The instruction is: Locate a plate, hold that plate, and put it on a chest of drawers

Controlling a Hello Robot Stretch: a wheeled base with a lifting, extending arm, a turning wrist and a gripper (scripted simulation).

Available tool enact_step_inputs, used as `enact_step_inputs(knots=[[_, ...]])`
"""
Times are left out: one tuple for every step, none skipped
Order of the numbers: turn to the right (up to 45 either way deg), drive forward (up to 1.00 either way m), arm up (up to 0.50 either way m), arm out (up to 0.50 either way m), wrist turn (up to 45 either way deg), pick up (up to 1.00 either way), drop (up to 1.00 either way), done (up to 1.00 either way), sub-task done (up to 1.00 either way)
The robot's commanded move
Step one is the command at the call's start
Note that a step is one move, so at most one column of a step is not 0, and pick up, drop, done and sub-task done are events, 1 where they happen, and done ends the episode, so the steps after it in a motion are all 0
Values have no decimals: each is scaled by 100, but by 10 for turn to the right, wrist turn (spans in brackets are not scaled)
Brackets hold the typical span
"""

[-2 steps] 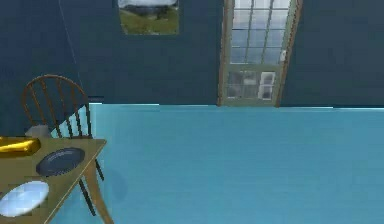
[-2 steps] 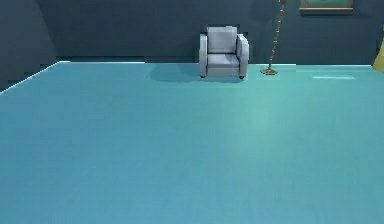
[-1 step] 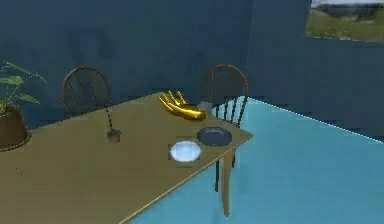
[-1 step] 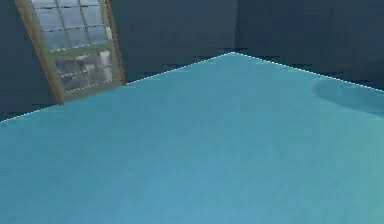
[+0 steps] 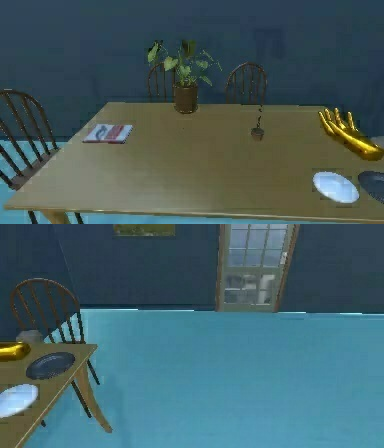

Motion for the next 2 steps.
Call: enact_step_inputs(knots=[[-330, 0, 0, 0, 0, 0, 0, 0, 0], [450, 0, 0, 0, 0, 0, 0, 0, 0]])
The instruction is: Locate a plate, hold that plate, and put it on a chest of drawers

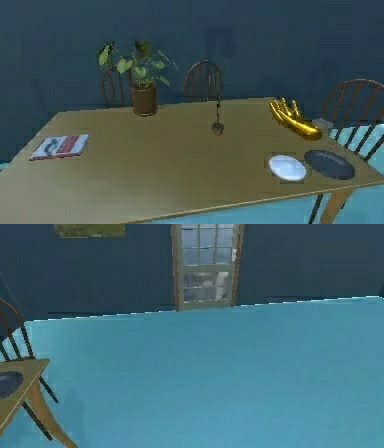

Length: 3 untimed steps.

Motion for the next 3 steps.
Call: enact_step_inputs(knots=[[450, 0, 0, 0, 0, 0, 0, 0, 0], [150, 0, 0, 0, 0, 0, 0, 0, 0], [0, 95, 0, 0, 0, 0, 0, 0, 0]])
